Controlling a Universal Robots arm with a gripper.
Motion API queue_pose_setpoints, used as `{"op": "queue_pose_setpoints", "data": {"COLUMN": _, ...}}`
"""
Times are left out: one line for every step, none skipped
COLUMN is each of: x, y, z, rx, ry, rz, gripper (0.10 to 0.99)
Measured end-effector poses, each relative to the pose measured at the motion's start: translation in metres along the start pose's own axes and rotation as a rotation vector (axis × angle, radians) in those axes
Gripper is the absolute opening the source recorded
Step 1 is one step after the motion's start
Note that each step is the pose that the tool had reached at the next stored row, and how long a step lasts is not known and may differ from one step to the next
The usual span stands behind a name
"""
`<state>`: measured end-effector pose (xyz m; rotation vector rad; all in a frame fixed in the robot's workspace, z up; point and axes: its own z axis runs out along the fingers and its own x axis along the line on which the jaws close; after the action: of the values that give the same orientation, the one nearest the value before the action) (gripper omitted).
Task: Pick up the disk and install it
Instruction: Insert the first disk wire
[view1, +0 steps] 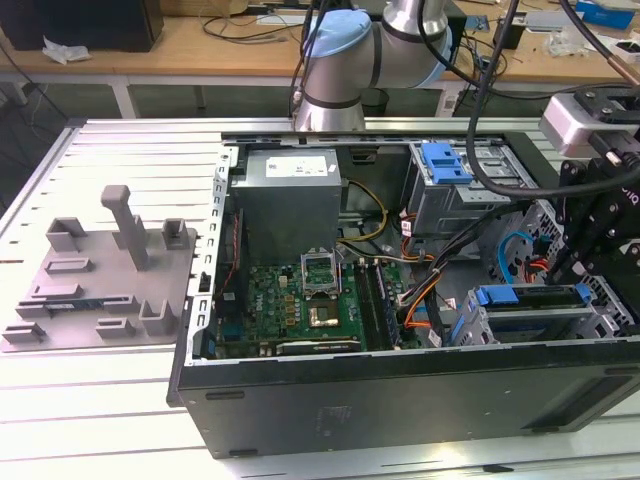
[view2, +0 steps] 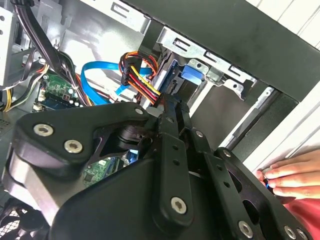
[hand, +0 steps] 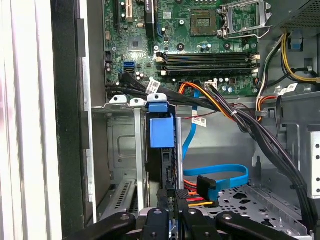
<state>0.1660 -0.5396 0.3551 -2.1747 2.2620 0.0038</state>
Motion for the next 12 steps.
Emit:
{"op": "queue_pose_setpoints", "data": {"x": 0.0, "y": -0.0002, "z": 0.0, "rx": 0.0, "ry": 0.0001, "rz": 0.0, "gripper": 0.169}}
{"op": "queue_pose_setpoints", "data": {"x": -0.0001, "y": -0.0004, "z": 0.0, "rx": 0.0, "ry": 0.0001, "rz": 0.0, "gripper": 0.169}}
{"op": "queue_pose_setpoints", "data": {"x": 0.0, "y": -0.0004, "z": 0.0, "rx": 0.0, "ry": 0.0001, "rz": 0.0, "gripper": 0.169}}
{"op": "queue_pose_setpoints", "data": {"x": 0.0, "y": -0.0005, "z": 0.0, "rx": 0.0, "ry": 0.0001, "rz": 0.0, "gripper": 0.169}}
{"op": "queue_pose_setpoints", "data": {"x": 0.0, "y": -0.0008, "z": 0.0, "rx": 0.0, "ry": 0.0001, "rz": 0.0, "gripper": 0.169}}
{"op": "queue_pose_setpoints", "data": {"x": -0.0001, "y": -0.0014, "z": -0.0001, "rx": 0.0, "ry": 0.0001, "rz": 0.0, "gripper": 0.169}}
{"op": "queue_pose_setpoints", "data": {"x": -0.0001, "y": -0.002, "z": 0.0, "rx": 0.0, "ry": 0.0001, "rz": 0.0, "gripper": 0.169}}
{"op": "queue_pose_setpoints", "data": {"x": -0.0001, "y": -0.0029, "z": 0.0, "rx": 0.0, "ry": 0.0001, "rz": 0.0, "gripper": 0.169}}
{"op": "queue_pose_setpoints", "data": {"x": -0.0002, "y": -0.0031, "z": 0.0, "rx": -0.001, "ry": 0.0, "rz": 0.0, "gripper": 0.169}}
{"op": "queue_pose_setpoints", "data": {"x": -0.0002, "y": -0.0031, "z": 0.0001, "rx": -0.001, "ry": 0.0, "rz": 0.0, "gripper": 0.169}}
{"op": "queue_pose_setpoints", "data": {"x": -0.0001, "y": -0.0032, "z": 0.0002, "rx": -0.001, "ry": 0.0001, "rz": -0.001, "gripper": 0.169}}
{"op": "queue_pose_setpoints", "data": {"x": -0.0001, "y": -0.0032, "z": 0.0001, "rx": -0.001, "ry": 0.0003, "rz": -0.005, "gripper": 0.169}}
